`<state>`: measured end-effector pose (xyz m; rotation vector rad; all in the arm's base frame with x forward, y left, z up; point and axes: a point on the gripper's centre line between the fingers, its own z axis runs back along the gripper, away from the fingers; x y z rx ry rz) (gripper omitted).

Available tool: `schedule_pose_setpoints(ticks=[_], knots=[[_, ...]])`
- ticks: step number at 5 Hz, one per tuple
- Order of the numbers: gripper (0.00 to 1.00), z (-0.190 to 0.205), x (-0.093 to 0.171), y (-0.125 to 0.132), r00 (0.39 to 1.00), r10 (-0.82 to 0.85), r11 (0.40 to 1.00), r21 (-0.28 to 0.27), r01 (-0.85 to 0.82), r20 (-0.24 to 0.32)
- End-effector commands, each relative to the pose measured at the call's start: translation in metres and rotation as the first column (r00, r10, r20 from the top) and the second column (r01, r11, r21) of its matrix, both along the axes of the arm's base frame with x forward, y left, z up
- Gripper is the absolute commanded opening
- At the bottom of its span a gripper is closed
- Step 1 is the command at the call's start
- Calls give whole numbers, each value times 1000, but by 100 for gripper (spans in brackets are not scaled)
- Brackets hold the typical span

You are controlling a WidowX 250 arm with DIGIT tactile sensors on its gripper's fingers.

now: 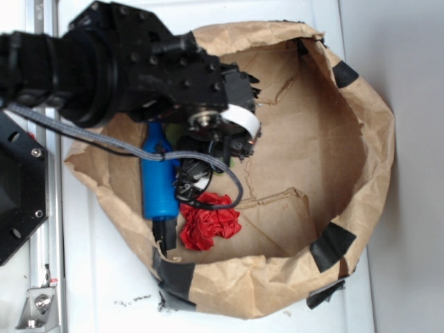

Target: Grab the green animal.

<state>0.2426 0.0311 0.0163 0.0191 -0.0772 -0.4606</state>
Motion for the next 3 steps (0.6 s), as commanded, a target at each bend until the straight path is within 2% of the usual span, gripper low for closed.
schedule_pose_setpoints(ticks=[1,3], knots=[[0,-18,1,-10,999,-17,1000,6,17,-39],[0,-18,8,1,999,19,1000,6,-19,-30]])
